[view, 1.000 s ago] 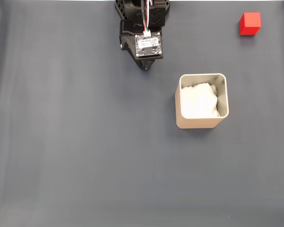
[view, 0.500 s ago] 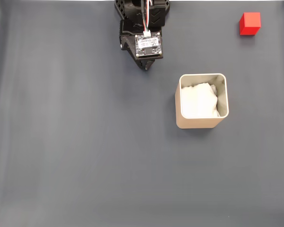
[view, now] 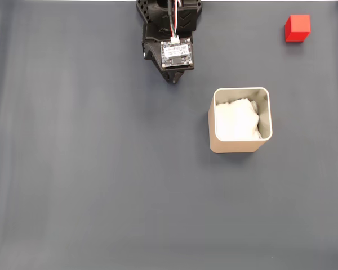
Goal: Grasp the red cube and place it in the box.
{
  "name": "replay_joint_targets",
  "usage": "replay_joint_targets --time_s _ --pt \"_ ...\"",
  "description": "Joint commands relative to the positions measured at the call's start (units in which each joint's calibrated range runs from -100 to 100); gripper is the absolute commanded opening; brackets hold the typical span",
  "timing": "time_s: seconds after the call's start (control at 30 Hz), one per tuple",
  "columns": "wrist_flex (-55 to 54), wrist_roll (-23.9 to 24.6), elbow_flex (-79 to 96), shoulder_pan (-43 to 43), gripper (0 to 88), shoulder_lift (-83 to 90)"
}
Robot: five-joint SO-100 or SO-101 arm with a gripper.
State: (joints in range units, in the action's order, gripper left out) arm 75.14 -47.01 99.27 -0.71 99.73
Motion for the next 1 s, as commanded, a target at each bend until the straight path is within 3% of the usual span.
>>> replay_joint_targets --time_s 0.0,0.77,0.97 --pt "1.1 0.2 0.5 0.0 5.5 0.3" --pt "1.1 0.5 0.5 0.0 5.5 0.3" --pt "1.1 0.5 0.5 -0.2 0.3 0.3"
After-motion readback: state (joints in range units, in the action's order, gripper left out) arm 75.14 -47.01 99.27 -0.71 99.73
